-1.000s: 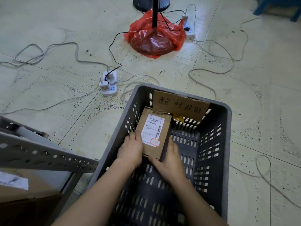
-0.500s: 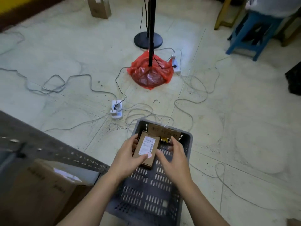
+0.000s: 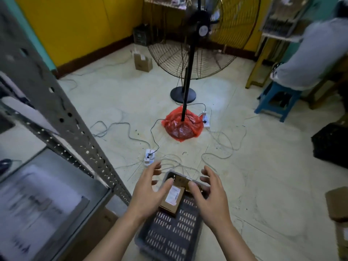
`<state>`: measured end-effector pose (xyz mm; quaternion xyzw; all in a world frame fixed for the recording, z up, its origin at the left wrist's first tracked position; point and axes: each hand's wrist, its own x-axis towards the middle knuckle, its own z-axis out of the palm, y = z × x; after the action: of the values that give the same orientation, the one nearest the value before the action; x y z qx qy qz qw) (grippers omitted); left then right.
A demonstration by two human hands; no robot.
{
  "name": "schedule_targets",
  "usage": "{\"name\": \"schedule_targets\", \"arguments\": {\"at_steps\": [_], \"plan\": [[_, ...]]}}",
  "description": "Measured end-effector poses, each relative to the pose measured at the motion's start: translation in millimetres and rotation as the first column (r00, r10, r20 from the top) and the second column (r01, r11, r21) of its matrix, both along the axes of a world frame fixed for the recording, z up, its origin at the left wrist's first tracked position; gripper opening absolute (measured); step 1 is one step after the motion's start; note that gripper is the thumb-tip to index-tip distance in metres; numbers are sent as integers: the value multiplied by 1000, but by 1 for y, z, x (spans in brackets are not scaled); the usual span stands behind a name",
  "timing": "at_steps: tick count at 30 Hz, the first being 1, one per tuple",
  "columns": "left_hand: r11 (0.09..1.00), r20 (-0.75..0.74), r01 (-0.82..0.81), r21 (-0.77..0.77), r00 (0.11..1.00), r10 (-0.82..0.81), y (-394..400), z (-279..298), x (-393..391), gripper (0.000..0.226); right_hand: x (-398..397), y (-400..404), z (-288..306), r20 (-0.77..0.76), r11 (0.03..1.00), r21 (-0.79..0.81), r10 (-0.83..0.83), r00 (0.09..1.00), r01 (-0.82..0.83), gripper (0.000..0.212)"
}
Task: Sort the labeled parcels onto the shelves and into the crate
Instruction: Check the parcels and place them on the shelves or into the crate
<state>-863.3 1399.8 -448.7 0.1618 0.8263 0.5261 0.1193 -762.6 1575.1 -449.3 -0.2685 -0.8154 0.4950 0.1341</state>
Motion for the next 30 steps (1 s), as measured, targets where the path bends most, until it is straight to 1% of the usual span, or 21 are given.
{"name": "schedule_targets", "arguments": {"at_steps": [5, 8, 10, 11, 13, 17, 20, 24, 27, 30], "plan": [[990, -48, -105, 96, 993, 110, -22, 63, 37, 68, 18, -8, 59, -99, 998, 6, 70, 993, -69, 74], [972, -65, -191, 136, 977, 201, -41, 96, 69, 70, 32, -23, 90, -150, 987, 15, 161, 976, -160, 70], [953, -56, -249, 170, 964, 262, -55, 112, 92, 70, 43, -33, 106, -192, 975, 29, 220, 957, -218, 67], [937, -46, -291, 194, 951, 305, -68, 122, 107, 70, 49, -43, 118, -213, 965, 39, 260, 942, -258, 69], [922, -31, -319, 219, 942, 333, -81, 132, 126, 70, 56, -54, 127, -238, 958, 22, 284, 929, -287, 72], [848, -56, -458, 267, 871, 487, -123, 159, 171, 62, 70, -94, 147, -285, 911, 6, 397, 872, -413, 68], [800, -75, -532, 276, 818, 570, -158, 175, 201, 67, 81, -129, 161, -322, 862, 12, 482, 815, -506, 64], [737, -99, -612, 287, 747, 658, -214, 195, 249, 66, 102, -183, 177, -351, 780, 48, 598, 720, -624, 62], [668, -124, -679, 303, 667, 735, -266, 206, 305, 65, 134, -239, 187, -347, 696, 83, 691, 634, -713, 61], [612, -127, -735, 292, 605, 786, -305, 210, 352, 70, 166, -283, 194, -361, 635, 76, 736, 572, -769, 62]]}}
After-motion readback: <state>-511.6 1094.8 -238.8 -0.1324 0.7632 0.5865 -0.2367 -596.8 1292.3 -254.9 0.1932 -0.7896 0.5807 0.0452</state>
